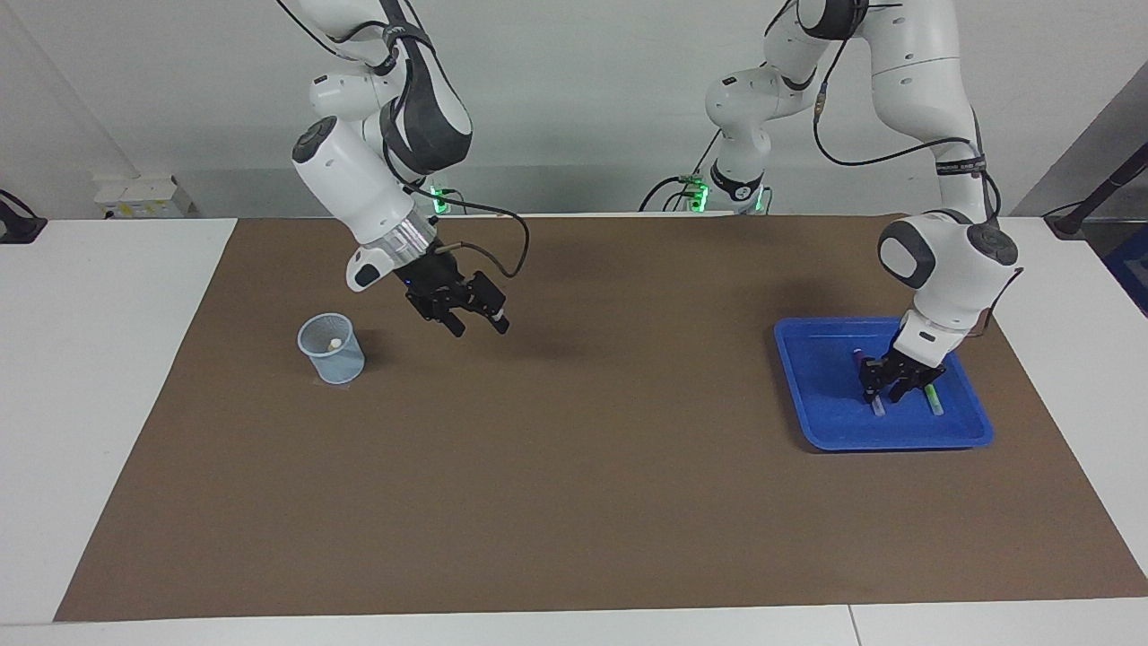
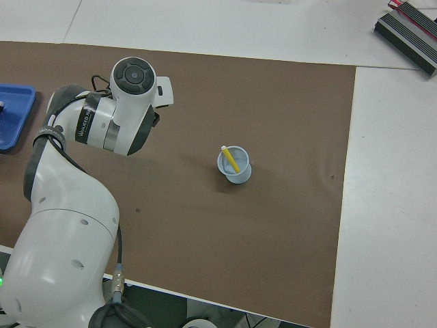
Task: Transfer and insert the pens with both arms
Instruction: 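Grasp the purple pen with the left gripper while the right gripper withdraws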
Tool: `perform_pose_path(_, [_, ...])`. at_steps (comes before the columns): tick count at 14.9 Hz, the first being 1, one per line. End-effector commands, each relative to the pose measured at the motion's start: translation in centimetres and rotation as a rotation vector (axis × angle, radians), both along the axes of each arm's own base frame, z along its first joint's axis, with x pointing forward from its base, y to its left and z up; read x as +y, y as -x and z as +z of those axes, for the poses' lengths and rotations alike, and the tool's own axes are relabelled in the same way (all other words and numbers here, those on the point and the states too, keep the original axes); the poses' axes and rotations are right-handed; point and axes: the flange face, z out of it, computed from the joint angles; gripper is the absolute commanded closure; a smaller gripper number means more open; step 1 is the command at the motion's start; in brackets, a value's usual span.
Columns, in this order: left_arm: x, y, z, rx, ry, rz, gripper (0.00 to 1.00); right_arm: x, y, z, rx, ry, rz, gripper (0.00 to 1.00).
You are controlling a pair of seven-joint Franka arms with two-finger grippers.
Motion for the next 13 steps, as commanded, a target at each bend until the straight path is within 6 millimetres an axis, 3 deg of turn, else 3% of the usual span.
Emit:
perform_pose_path(1, [-0.3, 0.5, -1.0, -0.002, -0.012, 0.006, 0.60, 2.0, 0.2, 0.7, 0.036, -0.060, -0.065, 0.00])
perform_pose_path(3, [-0.3, 0.7, -1.2, 0.009, -0.011, 0.005, 0.73, 2.4, 0.1, 1.2, 0.035, -0.069, -0.073, 0.00])
perform_pose_path(5, [-0.3, 1.0, -1.4, 0.015, -0.010, 0.008, 1.00, 2.6, 0.0, 1.8, 0.040, -0.090, -0.095, 0.00])
perform_pose_path(10, [-0.3, 0.9, -1.2, 0.051, 0.009, 0.074, 1.00, 3.1, -0.2, 2.4, 0.058, -0.156, -0.140, 0.00])
perform_pose_path(13, [-0.3, -0.5, 1.3, 0.123, 0.030, 0.111, 1.00, 2.9, -0.5, 2.4, 0.045, -0.183, -0.185, 0.00])
